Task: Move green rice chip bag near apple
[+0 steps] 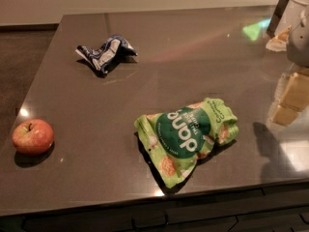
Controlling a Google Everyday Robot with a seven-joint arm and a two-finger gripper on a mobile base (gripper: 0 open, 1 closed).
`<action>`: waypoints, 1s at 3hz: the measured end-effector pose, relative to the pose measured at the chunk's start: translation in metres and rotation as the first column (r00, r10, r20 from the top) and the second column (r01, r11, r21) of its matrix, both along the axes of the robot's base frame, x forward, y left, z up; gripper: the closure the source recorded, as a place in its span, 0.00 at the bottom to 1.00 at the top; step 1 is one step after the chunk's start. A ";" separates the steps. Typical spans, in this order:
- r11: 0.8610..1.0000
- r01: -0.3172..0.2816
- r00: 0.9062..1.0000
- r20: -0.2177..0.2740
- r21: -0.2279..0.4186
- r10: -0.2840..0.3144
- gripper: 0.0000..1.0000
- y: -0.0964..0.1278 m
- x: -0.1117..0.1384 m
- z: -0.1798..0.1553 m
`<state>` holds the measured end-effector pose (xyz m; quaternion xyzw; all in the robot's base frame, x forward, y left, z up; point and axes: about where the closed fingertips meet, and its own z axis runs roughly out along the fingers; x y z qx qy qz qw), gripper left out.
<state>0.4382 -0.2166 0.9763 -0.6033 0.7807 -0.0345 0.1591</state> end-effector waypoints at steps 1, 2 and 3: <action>1.000 0.000 1.000 0.000 0.000 0.000 0.00 0.000 0.000 0.000; 1.000 -0.002 1.000 -0.005 0.000 0.002 0.00 0.002 0.008 0.000; 1.000 -0.022 0.999 -0.040 0.014 0.022 0.00 0.010 0.026 -0.017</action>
Offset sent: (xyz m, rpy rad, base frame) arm 0.0176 0.0029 -0.0049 -0.0011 0.0360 0.0061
